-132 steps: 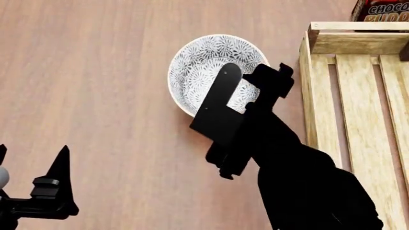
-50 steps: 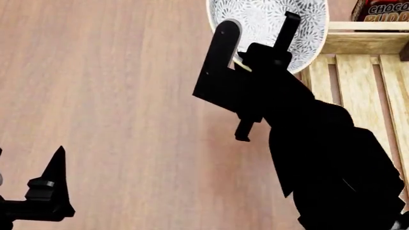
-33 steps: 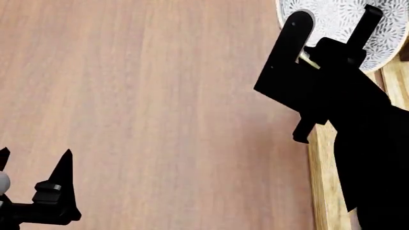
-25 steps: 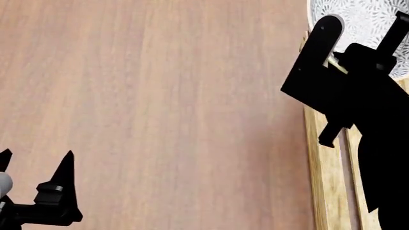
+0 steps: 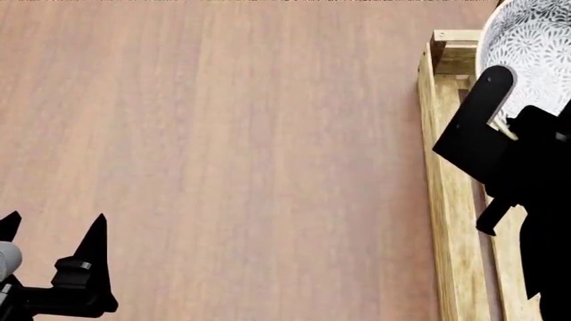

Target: Pick up the bowl on the left and put it in the tray.

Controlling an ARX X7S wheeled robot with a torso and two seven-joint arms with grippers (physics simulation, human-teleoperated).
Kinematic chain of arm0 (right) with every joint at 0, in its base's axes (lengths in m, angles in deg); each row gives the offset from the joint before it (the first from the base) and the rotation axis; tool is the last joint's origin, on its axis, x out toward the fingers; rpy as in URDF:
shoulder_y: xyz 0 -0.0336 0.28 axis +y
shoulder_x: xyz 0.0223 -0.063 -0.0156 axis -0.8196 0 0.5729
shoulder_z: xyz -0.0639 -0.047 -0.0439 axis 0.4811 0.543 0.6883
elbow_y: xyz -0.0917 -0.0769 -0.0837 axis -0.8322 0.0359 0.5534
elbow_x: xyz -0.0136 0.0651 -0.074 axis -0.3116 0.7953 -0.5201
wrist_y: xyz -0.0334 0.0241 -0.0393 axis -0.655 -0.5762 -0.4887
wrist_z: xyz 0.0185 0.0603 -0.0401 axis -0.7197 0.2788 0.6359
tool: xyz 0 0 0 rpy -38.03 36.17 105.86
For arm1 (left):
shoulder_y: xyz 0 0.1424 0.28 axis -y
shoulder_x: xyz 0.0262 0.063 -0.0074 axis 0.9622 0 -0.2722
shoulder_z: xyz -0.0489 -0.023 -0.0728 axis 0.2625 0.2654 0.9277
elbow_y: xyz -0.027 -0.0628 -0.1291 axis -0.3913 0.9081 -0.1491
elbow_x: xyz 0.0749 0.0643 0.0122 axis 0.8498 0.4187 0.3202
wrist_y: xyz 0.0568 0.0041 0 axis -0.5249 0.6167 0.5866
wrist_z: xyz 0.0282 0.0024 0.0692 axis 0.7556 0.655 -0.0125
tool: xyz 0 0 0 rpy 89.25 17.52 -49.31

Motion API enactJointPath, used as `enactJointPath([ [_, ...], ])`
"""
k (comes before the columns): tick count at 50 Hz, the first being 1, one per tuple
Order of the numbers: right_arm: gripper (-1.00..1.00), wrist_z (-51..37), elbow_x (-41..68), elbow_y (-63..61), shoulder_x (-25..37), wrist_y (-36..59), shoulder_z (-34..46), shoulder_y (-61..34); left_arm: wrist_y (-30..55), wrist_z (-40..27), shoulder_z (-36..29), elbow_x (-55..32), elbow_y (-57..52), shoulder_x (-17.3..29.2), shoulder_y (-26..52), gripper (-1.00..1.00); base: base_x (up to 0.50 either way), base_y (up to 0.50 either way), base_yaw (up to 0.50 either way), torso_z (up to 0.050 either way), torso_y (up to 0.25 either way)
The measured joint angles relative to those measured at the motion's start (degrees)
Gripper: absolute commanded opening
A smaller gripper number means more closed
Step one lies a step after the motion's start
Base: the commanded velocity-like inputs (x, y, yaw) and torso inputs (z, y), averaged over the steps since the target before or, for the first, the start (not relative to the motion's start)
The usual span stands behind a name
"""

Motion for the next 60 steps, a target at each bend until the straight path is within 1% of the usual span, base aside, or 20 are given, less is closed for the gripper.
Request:
enactJointPath([
  [10, -1.0, -1.4, 0.3, 9.1, -3.6, -4.7, 0.6, 1.2, 0.0, -0.2, 0.1, -0.4, 0.1, 0.3, 0.1, 1.0, 0.0, 0.0, 0.0, 0.0, 0.0],
  [20, -1.0, -2.3, 0.4, 15.4, -6.1, -7.7, 1.2, 2.2, 0.0, -0.4, 0.1, -0.7, 0.1, 0.5, 0.1, 1.0, 0.0, 0.0, 0.0, 0.0, 0.0],
  [40, -1.0, -3.2, 1.1, 21.7, -8.2, -11.0, 1.2, 3.8, 0.1, -0.9, -0.4, -1.0, 0.1, 0.7, 0.2, 1.0, 0.0, 0.0, 0.0, 0.0, 0.001],
  [60, -1.0, -4.0, 0.2, 28.5, -10.5, -13.9, 1.8, 2.8, -0.2, -1.2, -0.9, -1.0, 0.6, 1.0, 0.3, 1.0, 0.0, 0.0, 0.0, 0.0, 0.0],
])
